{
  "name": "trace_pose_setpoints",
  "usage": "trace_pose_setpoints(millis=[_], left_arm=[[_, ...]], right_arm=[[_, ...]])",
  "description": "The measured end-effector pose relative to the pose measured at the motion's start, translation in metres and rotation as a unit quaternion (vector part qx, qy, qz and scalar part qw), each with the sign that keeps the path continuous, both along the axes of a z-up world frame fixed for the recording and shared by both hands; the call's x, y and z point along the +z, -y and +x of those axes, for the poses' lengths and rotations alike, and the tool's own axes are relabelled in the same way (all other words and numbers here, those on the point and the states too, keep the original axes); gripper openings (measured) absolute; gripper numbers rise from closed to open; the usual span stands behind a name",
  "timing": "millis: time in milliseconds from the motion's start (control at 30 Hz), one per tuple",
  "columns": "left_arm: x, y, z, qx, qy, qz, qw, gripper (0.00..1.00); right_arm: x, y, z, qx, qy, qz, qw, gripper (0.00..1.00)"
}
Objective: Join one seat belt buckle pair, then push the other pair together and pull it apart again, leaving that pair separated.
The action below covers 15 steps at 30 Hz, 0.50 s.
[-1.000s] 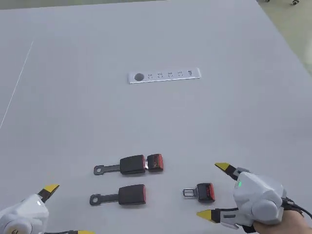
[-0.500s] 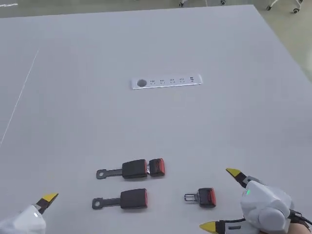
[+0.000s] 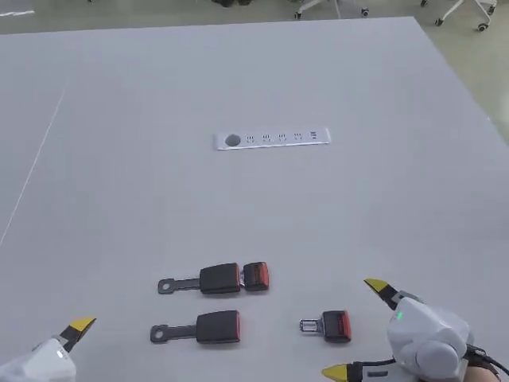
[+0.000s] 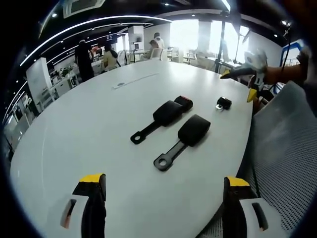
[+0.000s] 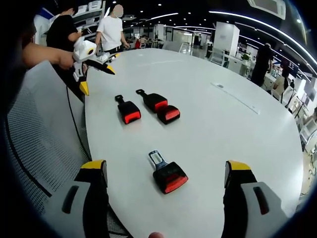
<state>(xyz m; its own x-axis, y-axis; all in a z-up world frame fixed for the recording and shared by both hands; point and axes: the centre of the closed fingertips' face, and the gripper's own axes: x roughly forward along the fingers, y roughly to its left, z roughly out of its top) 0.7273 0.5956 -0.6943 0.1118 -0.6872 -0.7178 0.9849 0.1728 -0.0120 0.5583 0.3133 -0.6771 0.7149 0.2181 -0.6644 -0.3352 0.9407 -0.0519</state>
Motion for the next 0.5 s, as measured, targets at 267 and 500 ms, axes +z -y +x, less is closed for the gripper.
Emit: trace_pose_setpoints(millis=[267,500], left_arm=[[0.0019,-0.0014,-0.0016,0.006,0.000,-0.003,1.0000,1.00],[0.0032,-0.0026,-0.0026,0.011,0.000,-0.007,0.9999,1.00]], right_arm=[[0.0026,0.0024,-0.0013,-0.003,0.002,-0.001,1.0000,0.99],[0.0042,0.0033,-0.0009,-0.004,0.004,-0.005,1.0000,0.98]])
